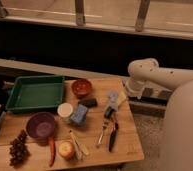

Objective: Place towel in paper cup

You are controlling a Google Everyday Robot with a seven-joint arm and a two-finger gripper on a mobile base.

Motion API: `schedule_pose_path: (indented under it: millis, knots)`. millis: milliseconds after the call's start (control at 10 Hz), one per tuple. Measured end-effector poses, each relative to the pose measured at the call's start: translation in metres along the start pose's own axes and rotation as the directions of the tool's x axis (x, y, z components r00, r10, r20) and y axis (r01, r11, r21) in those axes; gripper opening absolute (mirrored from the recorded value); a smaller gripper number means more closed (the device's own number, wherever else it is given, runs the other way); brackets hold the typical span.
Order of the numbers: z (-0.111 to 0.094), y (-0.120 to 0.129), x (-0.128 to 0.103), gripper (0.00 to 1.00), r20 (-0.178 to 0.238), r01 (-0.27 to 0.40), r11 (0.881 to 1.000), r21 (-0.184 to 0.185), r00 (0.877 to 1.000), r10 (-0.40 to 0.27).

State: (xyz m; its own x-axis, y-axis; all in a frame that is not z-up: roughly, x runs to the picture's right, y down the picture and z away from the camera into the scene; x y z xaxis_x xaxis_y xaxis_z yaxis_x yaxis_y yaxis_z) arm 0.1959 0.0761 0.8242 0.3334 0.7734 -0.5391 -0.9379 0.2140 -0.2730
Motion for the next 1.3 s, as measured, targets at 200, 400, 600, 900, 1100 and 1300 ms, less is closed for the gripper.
schedule_pose_path:
  millis: [200, 400, 600, 900, 1100, 1300]
  knots:
    - [0.028, 0.016, -0.016, 0.8, -0.011, -0.004, 1.0, -0.022, 1.0, 0.003]
    - [0.047, 0.031, -0.037, 0.8, -0.011, -0.002, 1.0, -0.031, 1.0, 0.001]
    - [0.059, 0.035, -0.053, 0.8, -0.008, 0.009, 1.0, -0.018, 1.0, -0.009]
    - [0.081, 0.043, -0.079, 0.8, -0.024, 0.065, 0.997, 0.045, 0.998, -0.064]
    - [0.091, 0.025, -0.079, 0.8, -0.051, 0.058, 0.995, 0.082, 0.997, -0.054]
    - [0.098, 0.006, -0.067, 0.71, -0.077, 0.046, 0.994, 0.101, 0.996, -0.038]
